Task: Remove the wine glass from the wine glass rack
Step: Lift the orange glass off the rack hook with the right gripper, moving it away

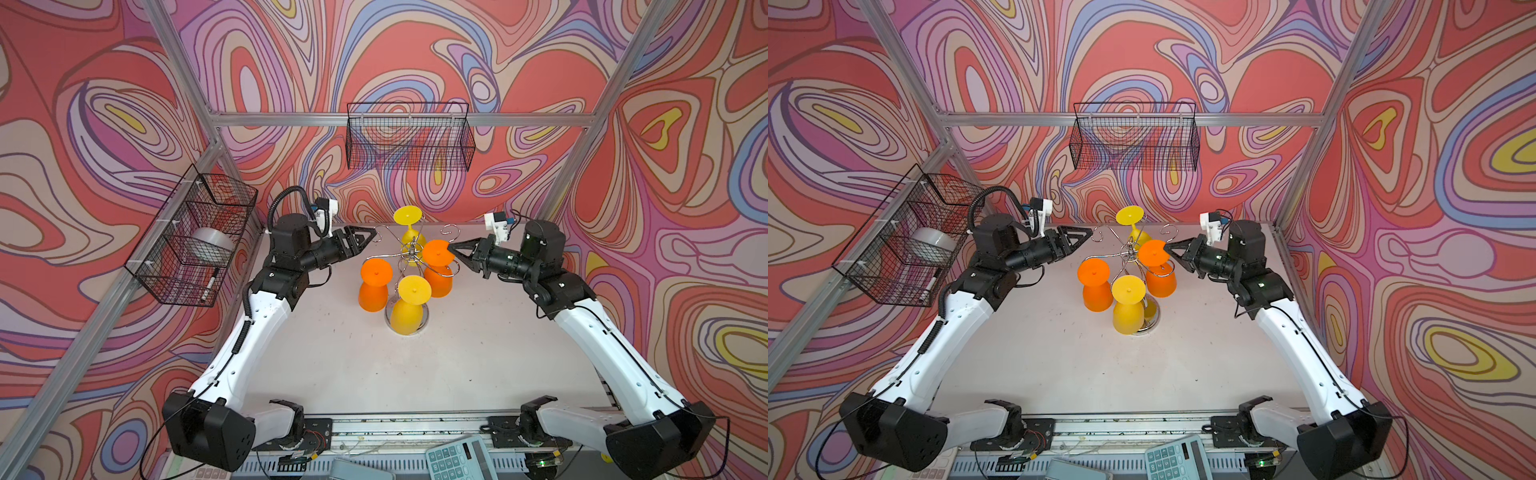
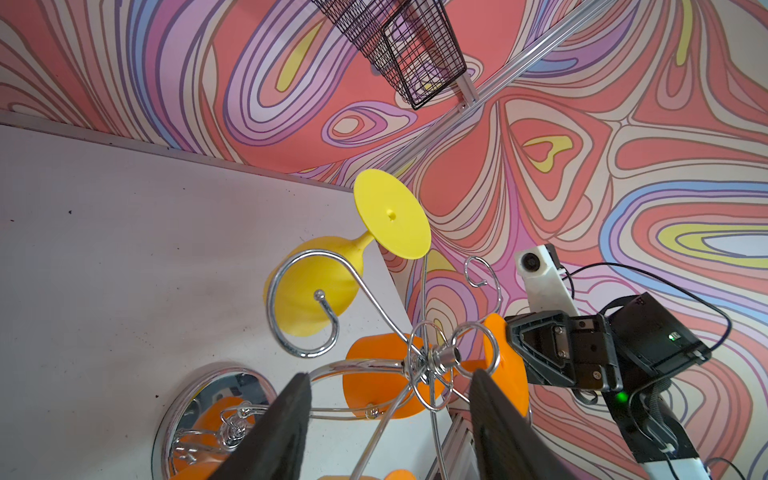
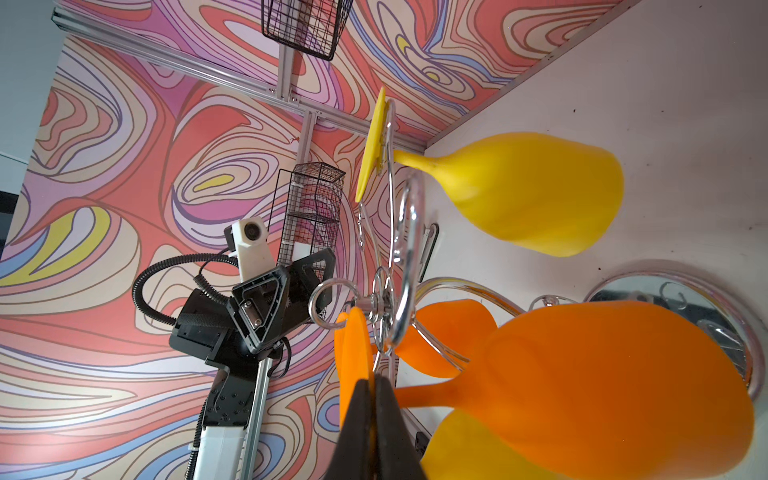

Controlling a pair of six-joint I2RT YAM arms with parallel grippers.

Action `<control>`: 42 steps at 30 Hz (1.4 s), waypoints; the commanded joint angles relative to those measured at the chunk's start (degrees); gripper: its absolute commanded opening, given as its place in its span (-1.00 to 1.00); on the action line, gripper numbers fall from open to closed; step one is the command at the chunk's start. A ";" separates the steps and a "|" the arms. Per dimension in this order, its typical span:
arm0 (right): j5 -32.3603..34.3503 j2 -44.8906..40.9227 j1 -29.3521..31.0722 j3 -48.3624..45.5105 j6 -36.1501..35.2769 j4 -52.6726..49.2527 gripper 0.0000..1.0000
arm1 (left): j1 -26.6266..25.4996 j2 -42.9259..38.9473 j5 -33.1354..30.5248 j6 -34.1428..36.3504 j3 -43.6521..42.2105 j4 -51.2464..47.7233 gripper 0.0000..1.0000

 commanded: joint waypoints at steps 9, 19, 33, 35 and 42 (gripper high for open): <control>4.88 -0.62 0.21 2.40 -3.24 -0.47 -1.00 | -0.48 -1.70 -0.82 1.73 0.53 -1.81 0.23; 5.35 -1.99 -2.22 4.73 -5.88 -5.18 -1.00 | -0.48 -2.57 -3.44 4.72 3.94 -6.78 0.24; 12.30 -3.72 -7.69 14.56 -18.59 -22.74 -1.00 | -0.48 -1.85 -5.75 6.51 8.80 -11.45 0.26; 15.10 -3.22 -7.70 16.53 -21.82 -25.68 -1.00 | -0.48 -1.55 -5.57 6.90 9.82 -12.21 0.26; 24.15 -1.10 -7.66 22.78 -33.50 -33.03 -1.00 | -0.48 0.17 -2.35 7.01 14.53 -14.14 0.29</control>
